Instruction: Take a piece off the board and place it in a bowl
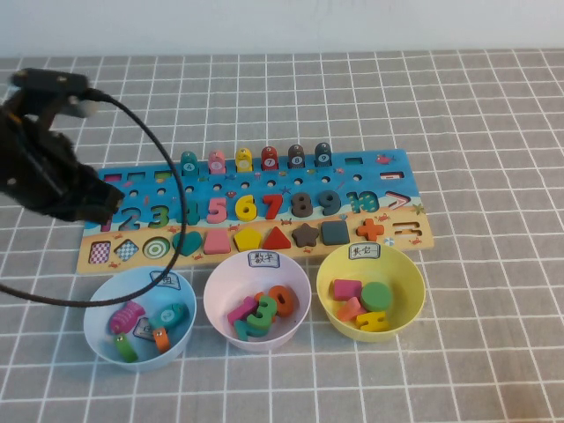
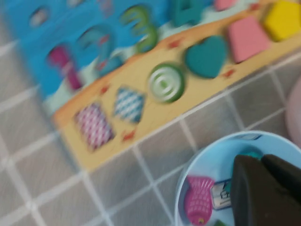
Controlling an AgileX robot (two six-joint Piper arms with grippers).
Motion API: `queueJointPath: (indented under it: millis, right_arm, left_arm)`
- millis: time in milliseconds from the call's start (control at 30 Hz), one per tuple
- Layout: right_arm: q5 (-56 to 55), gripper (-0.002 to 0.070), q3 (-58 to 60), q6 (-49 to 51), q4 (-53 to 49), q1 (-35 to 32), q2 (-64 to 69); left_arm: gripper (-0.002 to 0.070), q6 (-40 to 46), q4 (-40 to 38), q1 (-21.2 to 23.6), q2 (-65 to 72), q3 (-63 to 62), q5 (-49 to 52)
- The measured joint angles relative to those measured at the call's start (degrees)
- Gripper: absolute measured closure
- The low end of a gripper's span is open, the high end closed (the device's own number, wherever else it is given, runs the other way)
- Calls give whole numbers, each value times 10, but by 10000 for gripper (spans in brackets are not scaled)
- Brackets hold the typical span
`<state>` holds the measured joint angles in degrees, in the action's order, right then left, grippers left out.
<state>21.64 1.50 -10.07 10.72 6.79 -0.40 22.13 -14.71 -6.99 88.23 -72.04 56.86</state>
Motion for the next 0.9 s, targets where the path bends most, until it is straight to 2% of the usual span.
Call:
queueJointPath:
  millis: [167, 267, 367, 600, 800, 900]
  right_arm:
    - [0, 694, 0, 0, 0, 0, 0]
    - [0, 694, 0, 0, 0, 0, 0]
    - [0, 694, 0, 0, 0, 0, 0]
    - [0, 694, 0, 0, 0, 0, 0]
    - [0, 694, 0, 0, 0, 0, 0]
    - [0, 694, 0, 0, 0, 0, 0]
  left_arm:
    - [676, 257, -68, 0, 63, -65, 65]
    - [676, 405, -66, -7, 92, -104, 108]
    - [676, 489, -38, -29, 118, -135, 121]
    - [676, 519, 88, -109, 162, -165, 111]
    - [669, 519, 94, -132, 185, -166, 100]
    - [625, 519, 94, -132, 190, -167, 91]
